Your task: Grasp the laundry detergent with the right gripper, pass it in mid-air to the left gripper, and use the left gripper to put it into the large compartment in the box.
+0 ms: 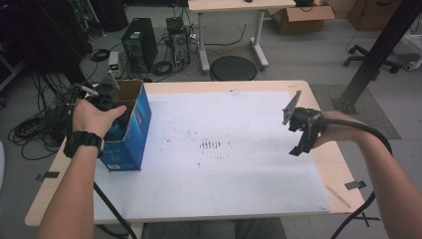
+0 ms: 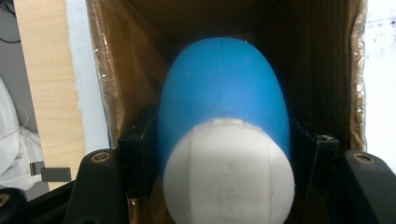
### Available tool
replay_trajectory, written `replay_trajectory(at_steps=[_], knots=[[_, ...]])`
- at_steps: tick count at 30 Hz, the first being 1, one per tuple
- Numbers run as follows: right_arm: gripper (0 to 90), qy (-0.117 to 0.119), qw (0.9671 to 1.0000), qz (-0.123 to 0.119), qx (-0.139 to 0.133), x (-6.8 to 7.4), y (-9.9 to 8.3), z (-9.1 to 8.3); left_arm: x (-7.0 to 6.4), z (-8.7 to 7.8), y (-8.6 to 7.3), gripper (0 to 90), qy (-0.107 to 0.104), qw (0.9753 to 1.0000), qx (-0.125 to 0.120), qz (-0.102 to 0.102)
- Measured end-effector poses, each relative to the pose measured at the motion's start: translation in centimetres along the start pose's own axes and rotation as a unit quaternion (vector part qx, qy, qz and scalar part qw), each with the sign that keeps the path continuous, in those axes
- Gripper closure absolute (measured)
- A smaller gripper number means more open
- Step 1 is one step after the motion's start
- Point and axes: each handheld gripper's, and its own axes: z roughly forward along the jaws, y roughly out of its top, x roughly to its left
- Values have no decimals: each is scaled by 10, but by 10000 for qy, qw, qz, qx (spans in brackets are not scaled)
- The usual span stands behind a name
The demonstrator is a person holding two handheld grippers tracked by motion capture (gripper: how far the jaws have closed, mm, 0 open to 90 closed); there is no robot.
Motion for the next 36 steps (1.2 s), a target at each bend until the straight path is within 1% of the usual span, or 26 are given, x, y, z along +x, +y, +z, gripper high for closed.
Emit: replay_trajectory(at_steps=[11, 14, 16, 21, 23, 25, 26, 27, 30, 33, 36], knots=[[86, 21, 10000, 6, 27, 1, -2, 3, -1, 1, 0, 375, 14, 10000, 22, 37], [86, 22, 10000, 37, 26, 1, -3, 3, -2, 1, 0, 372, 30, 9999, 23, 93], [86, 20, 10000, 31, 16, 2, -3, 3, -4, 1, 0, 356, 9, 9999, 64, 115], [86, 29, 10000, 22, 24, 2, -2, 3, -4, -1, 0, 322, -16, 9999, 41, 134], [86, 24, 10000, 22, 18, 3, -2, 3, -5, -3, 0, 324, 0, 9999, 33, 139], [86, 31, 10000, 15, 22, 3, -2, 2, -4, -7, 0, 322, 13, 9999, 20, 126], [86, 28, 10000, 33, 18, 4, -2, 2, -3, -11, 0, 315, 12, 9999, -9, 139], [86, 28, 10000, 33, 18, 4, -2, 2, -3, -11, 0, 313, 12, 9999, -9, 139], [87, 25, 10000, 31, 2, 4, -2, 0, -3, -21, 1, 303, 59, 9999, -87, 122], [86, 13, 10000, 16, -23, 5, -2, -1, -3, -30, 0, 299, 72, 9997, -98, 190], [86, 0, 10000, 22, -65, 7, -1, -4, -5, -47, 1, 292, 134, 9993, -217, 287]])
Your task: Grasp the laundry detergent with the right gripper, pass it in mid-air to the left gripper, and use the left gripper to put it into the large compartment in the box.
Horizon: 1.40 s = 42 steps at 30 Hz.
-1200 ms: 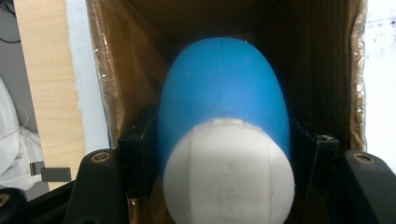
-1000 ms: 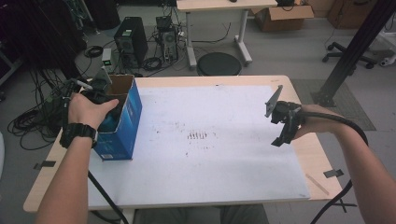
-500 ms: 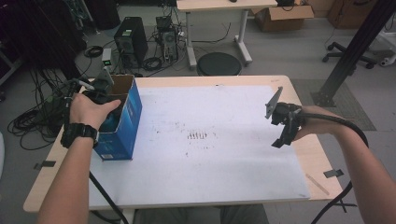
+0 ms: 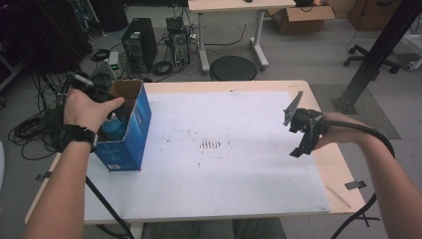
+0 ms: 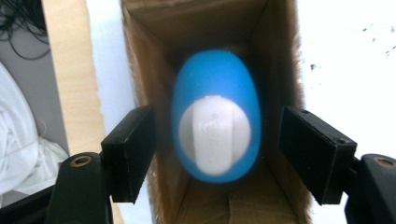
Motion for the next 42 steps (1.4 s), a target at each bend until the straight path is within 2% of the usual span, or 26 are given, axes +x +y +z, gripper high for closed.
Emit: replay_trajectory(at_steps=[2, 4, 5, 7, 8, 9, 13, 14, 15, 16, 17, 18, 19, 20, 21, 22, 23, 25, 30, 31, 32, 35, 38, 42], knots=[[86, 1, 10000, -13, -3, 2, 0, -1, -1, -5, 1, 283, 7, 10000, -45, 23], [86, -5, 10000, -23, 0, 3, -1, -1, -9, -20, 3, 279, 1, 9997, -167, 182], [86, -5, 10000, -23, 0, 3, -1, -1, -9, -20, 3, 279, 1, 9997, -167, 182], [86, -20, 10000, -34, 12, 3, -2, -1, -17, -29, 5, 279, -76, 9990, -304, 308], [86, -18, 10000, -39, 2, 2, -3, -1, -26, -36, 7, 279, -161, 9981, -403, 427], [86, -18, 10000, -39, 2, 2, -3, -1, -26, -36, 7, 275, -161, 9981, -403, 427], [86, -4, 10000, -2, 34, 2, -4, -2, -47, -43, 10, 252, -257, 9961, -455, 711], [86, -16, 10000, -3, 28, 3, -4, -2, -59, -44, 11, 242, -334, 9943, -470, 898], [86, -12, 10000, -23, 33, 4, -4, -2, -65, -43, 11, 233, -358, 9934, -465, 984], [86, -12, 10000, -23, 33, 4, -4, -2, -65, -43, 11, 226, -358, 9934, -465, 984], [86, -14, 10000, -30, 17, 4, -4, -2, -71, -42, 11, 226, -371, 9921, -460, 1105], [86, -3, 10000, -33, 21, 4, -4, -3, -85, -39, 11, 206, -433, 9897, -457, 1286], [85, 0, 10000, -30, 19, 4, -3, -3, -85, -39, 11, 194, -433, 9897, -457, 1286], [84, -1, 10000, -11, 20, 5, -3, -3, -99, -34, 11, 193, -507, 9868, -438, 1472], [84, -1, 10000, -11, 20, 5, -3, -3, -99, -34, 11, 191, -507, 9868, -438, 1472], [84, 9, 10000, -29, 18, 5, -2, -3, -112, -29, 10, 185, -576, 9843, -403, 1620], [84, 9, 10000, -29, 18, 5, -2, -3, -112, -29, 10, 178, -576, 9843, -403, 1620], [82, 28, 10000, -39, 21, 5, -1, -2, -124, -24, 9, 162, -690, 9813, -378, 1756], [78, 74, 10000, -64, 9, 4, -1, 0, -146, -10, 7, 111, -785, 9751, -313, 2052], [76, 73, 10000, -65, 8, 4, -1, 1, -152, -5, 6, 109, -798, 9728, -296, 2153], [76, 73, 10000, -65, 8, 4, -1, 1, -152, -5, 6, 96, -798, 9728, -296, 2153], [72, 102, 9999, -27, -17, 1, -2, 2, -161, 3, 3, 81, -882, 9691, -335, 2281], [69, 120, 9999, -12, -38, 1, -3, 2, -164, 6, 2, 50, -943, 9679, -322, 2308], [66, 120, 9999, 10, -47, 0, -2, 2, -169, 11, -1, 49, -1063, 9647, -355, 2382]])
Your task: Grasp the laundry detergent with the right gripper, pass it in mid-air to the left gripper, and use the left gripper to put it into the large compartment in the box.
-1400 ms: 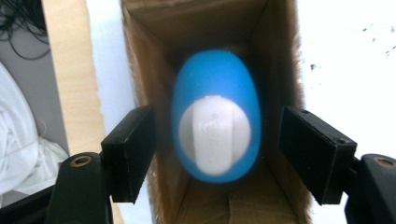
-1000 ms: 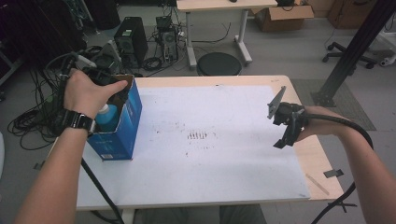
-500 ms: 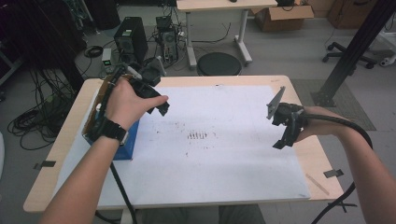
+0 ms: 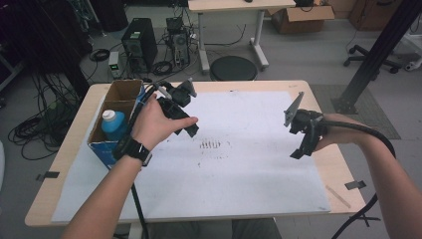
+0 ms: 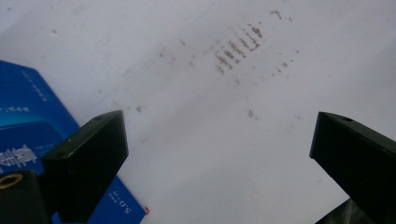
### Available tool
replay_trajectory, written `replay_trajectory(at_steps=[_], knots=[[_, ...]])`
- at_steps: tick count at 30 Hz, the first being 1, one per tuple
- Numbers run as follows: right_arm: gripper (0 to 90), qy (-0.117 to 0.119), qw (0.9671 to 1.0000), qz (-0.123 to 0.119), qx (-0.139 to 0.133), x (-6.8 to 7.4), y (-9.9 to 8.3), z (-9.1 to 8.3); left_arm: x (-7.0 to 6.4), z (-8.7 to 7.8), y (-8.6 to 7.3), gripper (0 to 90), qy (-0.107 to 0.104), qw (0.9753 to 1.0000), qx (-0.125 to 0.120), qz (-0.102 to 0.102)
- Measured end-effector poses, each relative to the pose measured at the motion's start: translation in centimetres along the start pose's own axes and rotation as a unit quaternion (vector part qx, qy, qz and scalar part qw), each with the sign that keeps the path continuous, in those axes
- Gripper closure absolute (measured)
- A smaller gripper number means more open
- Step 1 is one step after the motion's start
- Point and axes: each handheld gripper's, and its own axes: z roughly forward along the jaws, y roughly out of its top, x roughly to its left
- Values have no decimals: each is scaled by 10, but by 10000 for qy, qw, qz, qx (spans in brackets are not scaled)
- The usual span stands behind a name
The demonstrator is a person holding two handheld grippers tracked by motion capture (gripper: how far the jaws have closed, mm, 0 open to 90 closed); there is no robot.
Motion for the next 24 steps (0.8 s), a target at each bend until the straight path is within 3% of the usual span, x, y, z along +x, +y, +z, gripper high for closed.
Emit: replay_trajectory(at_steps=[8, 24], knots=[[61, 26, 10000, 24, -16, 1, 0, 0, -4, 5, -2, 47, -117, 9999, 2, 27], [64, 68, 10000, 10, 51, 2, 0, 4, -7, 7, -1, 46, -125, 9999, 23, 81]])
